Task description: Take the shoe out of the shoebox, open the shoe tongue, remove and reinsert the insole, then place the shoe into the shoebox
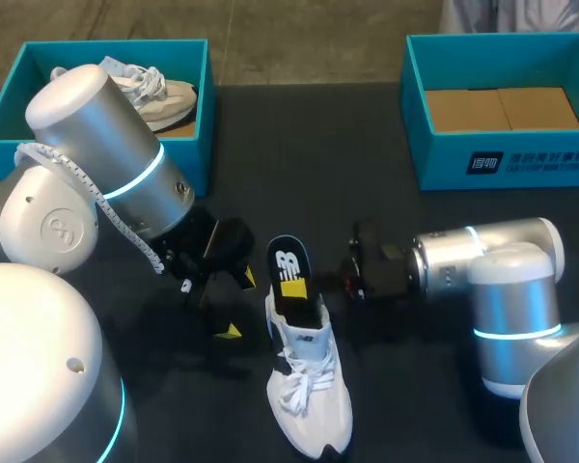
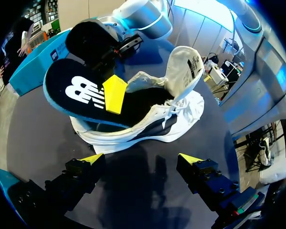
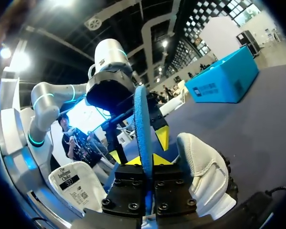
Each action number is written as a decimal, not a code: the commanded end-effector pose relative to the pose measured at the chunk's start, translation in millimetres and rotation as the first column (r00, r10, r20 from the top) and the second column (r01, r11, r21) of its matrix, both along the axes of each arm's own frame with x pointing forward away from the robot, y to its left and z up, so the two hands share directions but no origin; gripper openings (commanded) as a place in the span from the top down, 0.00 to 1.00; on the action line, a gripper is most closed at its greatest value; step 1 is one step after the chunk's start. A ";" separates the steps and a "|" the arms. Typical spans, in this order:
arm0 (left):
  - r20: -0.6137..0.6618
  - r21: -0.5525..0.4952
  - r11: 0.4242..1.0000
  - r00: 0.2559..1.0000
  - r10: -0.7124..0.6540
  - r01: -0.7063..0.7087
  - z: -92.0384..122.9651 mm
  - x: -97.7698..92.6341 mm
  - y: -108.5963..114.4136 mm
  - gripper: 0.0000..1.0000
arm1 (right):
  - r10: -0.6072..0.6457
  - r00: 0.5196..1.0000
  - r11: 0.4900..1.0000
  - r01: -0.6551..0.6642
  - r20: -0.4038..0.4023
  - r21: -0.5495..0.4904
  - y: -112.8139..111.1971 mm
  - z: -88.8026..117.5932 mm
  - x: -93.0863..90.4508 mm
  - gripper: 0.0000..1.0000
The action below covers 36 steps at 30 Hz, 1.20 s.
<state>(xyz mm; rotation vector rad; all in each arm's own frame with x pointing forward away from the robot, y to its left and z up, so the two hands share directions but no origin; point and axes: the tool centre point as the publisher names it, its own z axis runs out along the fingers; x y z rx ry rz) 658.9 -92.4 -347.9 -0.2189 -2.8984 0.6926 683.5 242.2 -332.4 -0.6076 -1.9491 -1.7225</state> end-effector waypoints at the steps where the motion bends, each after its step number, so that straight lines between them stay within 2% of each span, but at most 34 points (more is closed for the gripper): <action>1: 0.002 0.002 1.000 1.000 0.000 0.000 -0.3 -0.6 -0.4 0.00 | -0.011 0.999 1.000 0.010 -0.032 -0.029 3.5 0.3 -4.5 1.00; 14: 0.002 0.002 1.000 1.000 0.000 0.000 -0.3 -0.6 -0.4 0.00 | -0.032 0.992 0.999 0.026 -0.122 -0.046 -3.8 -25.2 -29.4 1.00; 22: 0.002 0.002 1.000 1.000 0.000 0.000 -0.3 -0.6 -0.4 0.00 | -0.035 0.993 0.999 0.031 -0.110 -0.039 -2.2 -24.5 -32.8 1.00; 23: 0.002 0.002 1.000 1.000 0.000 0.000 -0.3 -0.6 -0.4 0.00 | -0.037 0.994 0.999 0.034 -0.100 -0.036 -2.0 -22.3 -32.1 0.93; 24: 0.002 0.002 1.000 1.000 0.000 0.000 -0.3 -0.6 -0.4 0.00 | -0.038 0.995 0.999 0.035 -0.092 -0.034 -1.8 -20.8 -31.6 0.80; 25: 0.002 0.002 1.000 1.000 0.000 0.000 -0.3 -0.6 -0.4 0.00 | -0.038 0.996 0.999 0.036 -0.075 -0.031 -1.2 -17.3 -30.3 0.64; 32: 0.002 0.002 1.000 1.000 0.000 0.000 -0.3 -0.6 -0.4 0.00 | -0.031 0.999 0.999 0.030 -0.017 -0.017 2.3 -3.6 -22.1 0.58; 36: 0.002 0.002 1.000 1.000 0.000 0.000 -0.3 -0.6 -0.4 0.00 | -0.026 1.000 1.000 0.026 -0.007 -0.017 4.0 -0.2 -15.9 0.61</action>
